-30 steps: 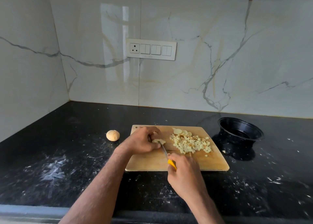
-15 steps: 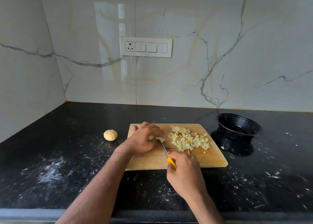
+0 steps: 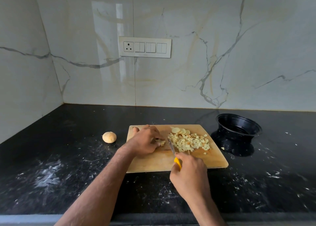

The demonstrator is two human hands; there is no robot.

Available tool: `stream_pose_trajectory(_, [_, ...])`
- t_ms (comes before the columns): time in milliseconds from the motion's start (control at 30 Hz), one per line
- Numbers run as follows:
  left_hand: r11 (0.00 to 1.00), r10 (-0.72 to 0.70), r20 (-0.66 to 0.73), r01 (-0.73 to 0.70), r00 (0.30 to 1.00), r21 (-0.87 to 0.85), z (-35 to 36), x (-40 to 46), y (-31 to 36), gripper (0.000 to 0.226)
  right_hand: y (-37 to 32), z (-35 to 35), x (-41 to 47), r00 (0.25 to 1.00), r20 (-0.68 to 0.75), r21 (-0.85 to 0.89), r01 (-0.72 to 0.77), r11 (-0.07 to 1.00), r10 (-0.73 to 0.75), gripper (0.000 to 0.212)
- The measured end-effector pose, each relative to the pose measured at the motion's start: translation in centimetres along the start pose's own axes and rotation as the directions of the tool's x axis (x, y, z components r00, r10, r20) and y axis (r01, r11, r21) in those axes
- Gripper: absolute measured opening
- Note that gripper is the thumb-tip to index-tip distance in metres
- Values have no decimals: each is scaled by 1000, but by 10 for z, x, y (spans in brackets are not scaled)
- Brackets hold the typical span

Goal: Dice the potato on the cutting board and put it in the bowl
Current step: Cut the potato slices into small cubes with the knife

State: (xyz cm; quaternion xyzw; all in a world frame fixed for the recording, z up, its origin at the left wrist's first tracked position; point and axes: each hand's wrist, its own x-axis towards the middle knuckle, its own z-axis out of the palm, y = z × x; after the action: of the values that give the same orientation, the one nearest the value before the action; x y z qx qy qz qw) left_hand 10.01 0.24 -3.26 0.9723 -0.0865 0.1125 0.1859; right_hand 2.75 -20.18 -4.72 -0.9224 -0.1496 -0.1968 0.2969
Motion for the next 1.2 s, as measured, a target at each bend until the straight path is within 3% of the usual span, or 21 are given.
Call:
stream_pose_trajectory(300, [982,-166,-125,176,978,73,10,-1,22,24,-21,4,14,994,90,-119,71,990,-61,31])
stream_pose_trajectory(767, [957,-250,-171,270,953,109,6,-2,33,19,-22,8,29,987,129,-175,121,977,-99,31])
stream_pose_trajectory(1200, [953,-303,-154,302,941,-25,2,-5,35,4,-23,11,37,990,95,-127,116,985,-105,30])
